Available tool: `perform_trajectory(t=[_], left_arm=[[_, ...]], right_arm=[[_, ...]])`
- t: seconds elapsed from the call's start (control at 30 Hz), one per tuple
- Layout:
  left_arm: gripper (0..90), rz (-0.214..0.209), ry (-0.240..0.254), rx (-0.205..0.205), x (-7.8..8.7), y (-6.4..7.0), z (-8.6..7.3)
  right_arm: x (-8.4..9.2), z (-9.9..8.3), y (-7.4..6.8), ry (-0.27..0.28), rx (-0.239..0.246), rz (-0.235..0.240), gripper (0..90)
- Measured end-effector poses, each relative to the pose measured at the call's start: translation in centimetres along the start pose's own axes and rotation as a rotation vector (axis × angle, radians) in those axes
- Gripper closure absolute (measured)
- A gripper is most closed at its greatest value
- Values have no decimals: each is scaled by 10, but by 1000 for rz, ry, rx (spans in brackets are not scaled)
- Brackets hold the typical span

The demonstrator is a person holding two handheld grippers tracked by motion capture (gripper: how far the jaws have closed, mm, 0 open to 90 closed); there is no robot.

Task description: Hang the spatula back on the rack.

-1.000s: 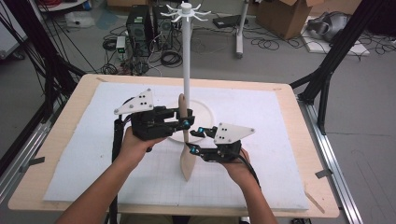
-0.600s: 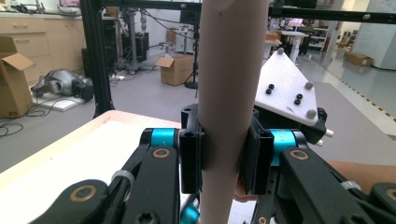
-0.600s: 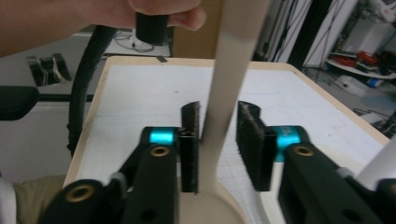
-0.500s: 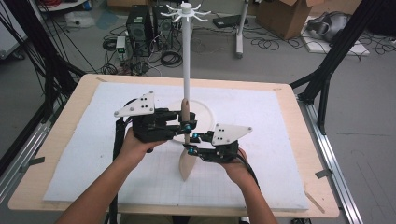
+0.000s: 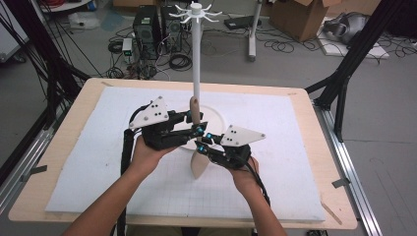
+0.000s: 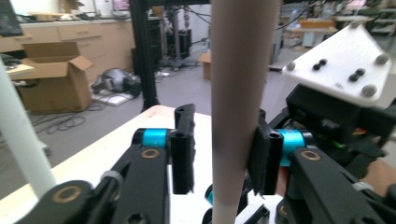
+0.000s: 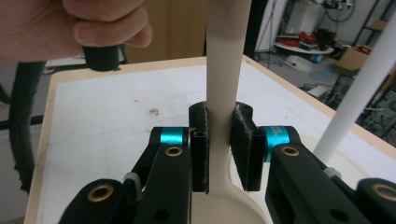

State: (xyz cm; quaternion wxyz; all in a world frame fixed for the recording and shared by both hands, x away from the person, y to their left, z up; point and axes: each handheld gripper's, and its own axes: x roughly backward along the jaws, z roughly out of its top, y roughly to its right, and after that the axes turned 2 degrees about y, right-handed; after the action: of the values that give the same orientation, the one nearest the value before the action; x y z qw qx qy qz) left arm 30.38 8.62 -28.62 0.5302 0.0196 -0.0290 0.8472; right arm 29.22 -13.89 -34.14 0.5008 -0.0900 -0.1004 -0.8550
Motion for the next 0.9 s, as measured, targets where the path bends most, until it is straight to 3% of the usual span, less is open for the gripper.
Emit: perform_trajectory(t=[0.07, 0.1, 0.43, 0.5, 0.77, 0.9], left_arm=[[731, 3, -5, -5, -1, 0, 0], [737, -17, -6, 9, -1, 0, 0], [747, -60, 4, 55, 0, -6, -1], [746, -47, 8, 59, 0, -5, -1], [737, 45, 23, 26, -5, 1, 0], [733, 85, 29, 35, -8, 1, -1]], right_arm=[[0, 0, 0, -8, -11, -13, 783], [-1, 0, 0, -9, -14, -13, 782], [2, 0, -3, -8, -19, -11, 778], [2, 0, -4, -3, -26, -15, 778], [2, 2, -10, 1, -47, -121, 782], [-1, 2, -13, -1, -57, -176, 781]])
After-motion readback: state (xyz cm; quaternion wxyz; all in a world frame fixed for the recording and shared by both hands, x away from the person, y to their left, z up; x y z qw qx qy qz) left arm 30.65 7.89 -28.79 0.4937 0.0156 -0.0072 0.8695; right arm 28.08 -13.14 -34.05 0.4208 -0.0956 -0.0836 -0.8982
